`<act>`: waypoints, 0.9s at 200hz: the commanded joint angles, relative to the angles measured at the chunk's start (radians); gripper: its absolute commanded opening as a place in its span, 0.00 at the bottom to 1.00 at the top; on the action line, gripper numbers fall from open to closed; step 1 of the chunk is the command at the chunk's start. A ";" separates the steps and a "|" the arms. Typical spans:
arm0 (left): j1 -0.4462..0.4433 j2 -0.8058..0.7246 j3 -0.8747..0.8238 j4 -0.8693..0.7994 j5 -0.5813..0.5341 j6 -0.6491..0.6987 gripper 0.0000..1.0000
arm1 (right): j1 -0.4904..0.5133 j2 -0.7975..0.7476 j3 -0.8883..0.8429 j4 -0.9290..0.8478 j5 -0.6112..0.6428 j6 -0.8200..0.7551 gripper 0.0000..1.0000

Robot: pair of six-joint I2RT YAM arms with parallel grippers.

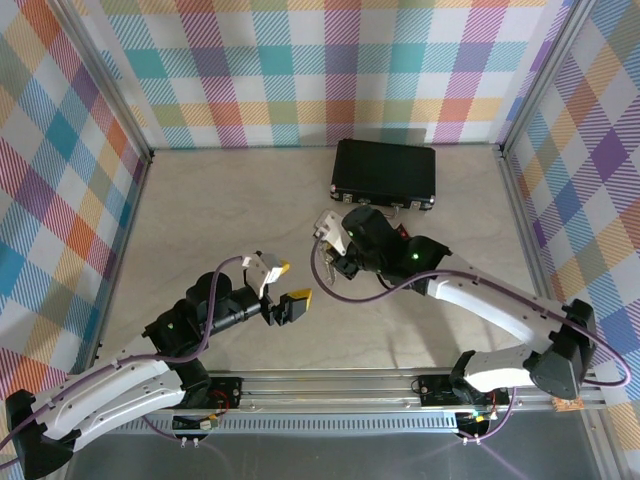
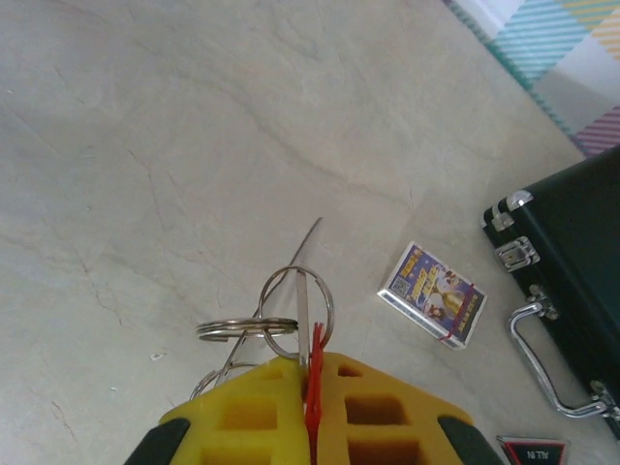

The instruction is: Put the keys on the keyring

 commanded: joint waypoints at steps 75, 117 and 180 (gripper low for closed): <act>-0.004 -0.064 -0.061 -0.043 -0.158 -0.042 0.88 | -0.087 0.285 0.176 0.125 -0.191 0.073 0.00; -0.005 -0.071 -0.060 -0.036 -0.146 -0.036 0.88 | -0.092 0.402 0.260 0.121 -0.248 0.129 0.00; -0.005 -0.077 -0.072 -0.009 -0.132 -0.013 0.90 | -0.091 0.443 0.252 0.134 -0.236 0.178 0.00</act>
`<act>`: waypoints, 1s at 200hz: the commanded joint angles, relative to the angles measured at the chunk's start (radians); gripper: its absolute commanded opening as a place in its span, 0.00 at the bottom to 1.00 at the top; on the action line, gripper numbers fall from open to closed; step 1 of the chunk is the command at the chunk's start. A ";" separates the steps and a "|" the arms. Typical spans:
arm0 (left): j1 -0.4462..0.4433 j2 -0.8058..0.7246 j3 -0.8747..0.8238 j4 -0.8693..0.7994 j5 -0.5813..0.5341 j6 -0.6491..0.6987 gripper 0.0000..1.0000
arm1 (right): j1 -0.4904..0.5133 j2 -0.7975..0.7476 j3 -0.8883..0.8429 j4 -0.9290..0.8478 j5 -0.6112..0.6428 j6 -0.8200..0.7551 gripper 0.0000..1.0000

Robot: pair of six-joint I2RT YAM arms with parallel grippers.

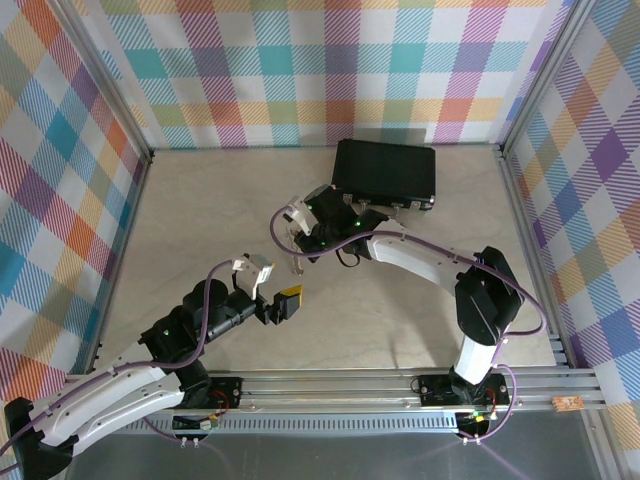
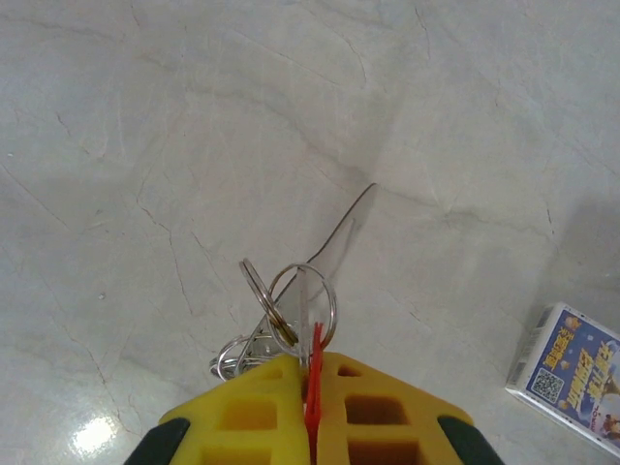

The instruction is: Put the keys on the keyring

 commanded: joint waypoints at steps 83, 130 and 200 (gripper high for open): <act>-0.005 0.023 -0.011 0.052 0.032 0.034 0.90 | -0.009 -0.010 -0.032 0.031 -0.012 0.075 0.00; -0.004 0.017 -0.010 0.047 0.035 0.031 0.92 | -0.009 -0.044 -0.094 0.028 0.009 0.087 0.00; -0.004 0.005 -0.015 0.047 0.033 0.027 0.93 | -0.013 -0.115 -0.197 0.018 0.029 0.110 0.00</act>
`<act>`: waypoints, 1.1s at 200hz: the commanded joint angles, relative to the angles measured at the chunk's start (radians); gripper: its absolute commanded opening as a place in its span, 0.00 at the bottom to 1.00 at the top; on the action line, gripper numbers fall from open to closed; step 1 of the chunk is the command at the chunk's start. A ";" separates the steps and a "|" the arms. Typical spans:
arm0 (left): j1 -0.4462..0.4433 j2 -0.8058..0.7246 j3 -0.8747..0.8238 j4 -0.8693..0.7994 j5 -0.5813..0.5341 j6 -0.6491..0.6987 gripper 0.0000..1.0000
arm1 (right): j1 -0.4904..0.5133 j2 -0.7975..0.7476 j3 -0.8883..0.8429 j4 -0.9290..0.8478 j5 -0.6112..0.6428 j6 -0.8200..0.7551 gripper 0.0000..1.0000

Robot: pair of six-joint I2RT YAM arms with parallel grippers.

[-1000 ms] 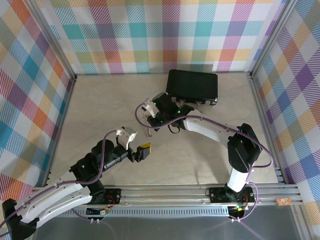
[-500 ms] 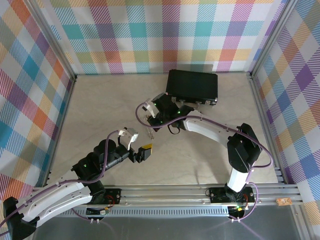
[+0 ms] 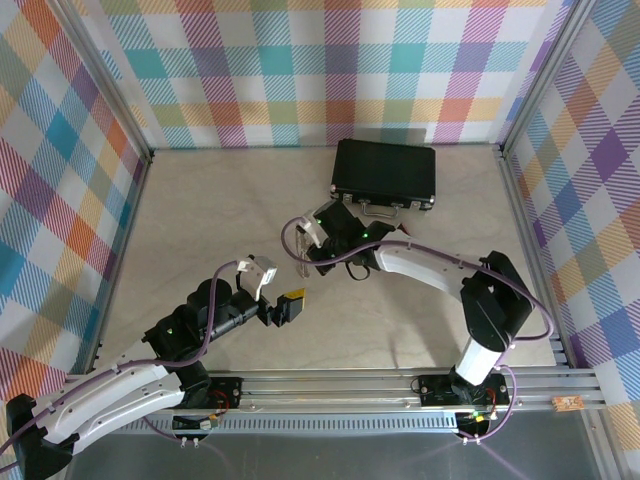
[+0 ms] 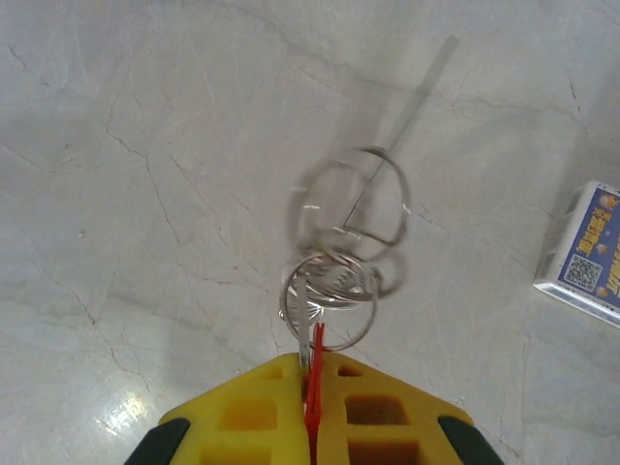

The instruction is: Put the keys on the keyring

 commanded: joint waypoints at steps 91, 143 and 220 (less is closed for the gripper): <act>-0.004 -0.050 -0.013 0.024 0.005 0.012 0.94 | -0.015 -0.083 -0.146 -0.046 0.006 0.022 0.00; -0.004 -0.044 -0.009 0.032 0.010 0.018 0.94 | -0.015 -0.127 -0.251 0.017 -0.092 0.035 0.00; -0.004 -0.040 0.026 -0.020 -0.012 0.013 1.00 | -0.015 -0.139 -0.369 0.062 -0.179 0.093 0.00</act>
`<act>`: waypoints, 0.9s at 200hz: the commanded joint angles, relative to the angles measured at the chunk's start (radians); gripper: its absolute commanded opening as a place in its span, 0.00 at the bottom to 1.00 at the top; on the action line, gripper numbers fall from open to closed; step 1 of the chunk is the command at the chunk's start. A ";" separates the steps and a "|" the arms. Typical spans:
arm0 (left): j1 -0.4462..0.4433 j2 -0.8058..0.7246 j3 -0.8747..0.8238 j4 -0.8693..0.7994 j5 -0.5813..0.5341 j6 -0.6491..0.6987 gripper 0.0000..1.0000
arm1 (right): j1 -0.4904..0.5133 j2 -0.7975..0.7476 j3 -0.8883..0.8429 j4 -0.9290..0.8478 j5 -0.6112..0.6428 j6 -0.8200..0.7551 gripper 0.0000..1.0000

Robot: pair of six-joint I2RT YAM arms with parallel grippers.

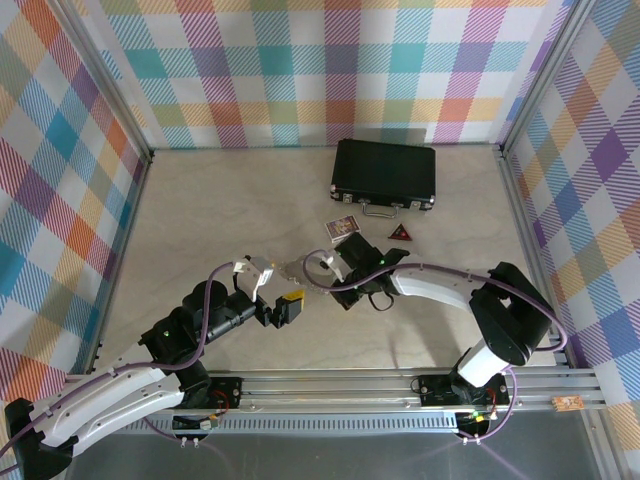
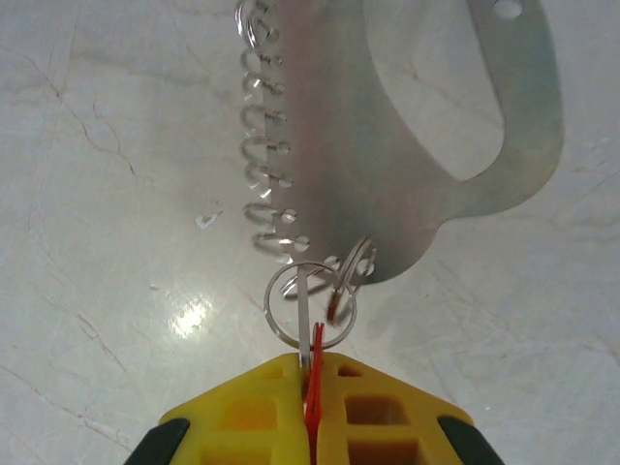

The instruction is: Put the keys on the keyring

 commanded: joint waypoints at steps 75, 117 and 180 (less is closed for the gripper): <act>-0.004 0.020 0.040 -0.014 -0.015 0.013 1.00 | -0.005 -0.037 -0.097 0.063 -0.107 0.078 0.00; -0.004 0.007 0.030 -0.008 -0.041 0.011 1.00 | -0.005 -0.047 -0.122 0.052 -0.107 0.102 0.01; -0.005 0.014 0.017 0.008 -0.052 0.003 1.00 | -0.005 -0.061 -0.142 0.038 -0.106 0.115 0.07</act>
